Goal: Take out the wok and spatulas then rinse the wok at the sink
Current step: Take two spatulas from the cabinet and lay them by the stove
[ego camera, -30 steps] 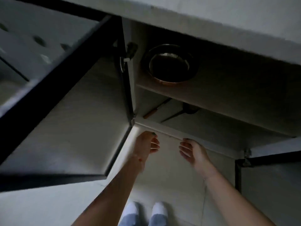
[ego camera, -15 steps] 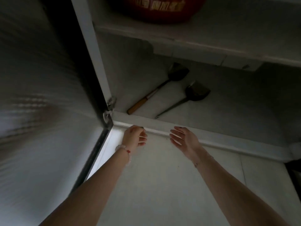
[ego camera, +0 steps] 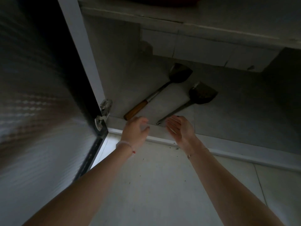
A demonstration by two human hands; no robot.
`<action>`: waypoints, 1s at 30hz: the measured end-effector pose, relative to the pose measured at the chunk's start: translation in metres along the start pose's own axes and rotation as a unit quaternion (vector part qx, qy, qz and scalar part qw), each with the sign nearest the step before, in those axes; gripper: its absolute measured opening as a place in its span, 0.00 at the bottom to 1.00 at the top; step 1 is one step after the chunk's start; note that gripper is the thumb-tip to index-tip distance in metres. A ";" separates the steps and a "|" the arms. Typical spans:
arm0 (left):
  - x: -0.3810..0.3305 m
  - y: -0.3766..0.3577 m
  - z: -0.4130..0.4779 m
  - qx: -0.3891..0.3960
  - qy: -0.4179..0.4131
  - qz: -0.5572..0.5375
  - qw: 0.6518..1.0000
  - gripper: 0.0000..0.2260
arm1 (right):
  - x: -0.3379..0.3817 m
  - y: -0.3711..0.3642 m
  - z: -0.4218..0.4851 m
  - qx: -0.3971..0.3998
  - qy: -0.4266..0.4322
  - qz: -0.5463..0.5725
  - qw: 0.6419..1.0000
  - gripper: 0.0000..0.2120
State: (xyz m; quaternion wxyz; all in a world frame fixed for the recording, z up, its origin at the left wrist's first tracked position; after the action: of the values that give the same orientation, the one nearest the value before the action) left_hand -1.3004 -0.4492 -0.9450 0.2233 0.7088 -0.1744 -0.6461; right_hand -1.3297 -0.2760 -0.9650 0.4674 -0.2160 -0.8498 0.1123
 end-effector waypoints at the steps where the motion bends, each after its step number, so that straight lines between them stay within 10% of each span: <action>1: -0.007 -0.002 0.011 -0.016 -0.032 0.063 0.997 0.12 | 0.000 0.003 0.000 -0.001 0.003 0.008 1.000 0.14; 13: -0.014 -0.066 0.051 -0.031 -0.053 0.327 0.943 0.13 | -0.011 0.048 -0.011 -0.013 -0.023 0.101 0.995 0.15; 30: -0.027 -0.068 -0.033 0.027 -0.008 -0.066 0.997 0.07 | -0.010 0.032 -0.020 0.084 -0.081 0.230 0.966 0.19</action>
State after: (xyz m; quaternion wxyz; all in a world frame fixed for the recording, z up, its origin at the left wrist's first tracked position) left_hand -1.2730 -0.3750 -0.9570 0.1595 0.7191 -0.1468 -0.6603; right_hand -1.2993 -0.2532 -0.9744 0.3750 -0.3560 -0.7999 0.3046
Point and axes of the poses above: each hand's wrist, its own z-axis towards the middle knuckle, its own y-axis out of the back of the hand, x = y × z, the point moved 6 cm from there along z, towards the middle knuckle, and after that the axes turned 2 degrees about x, right-handed, at the moved point
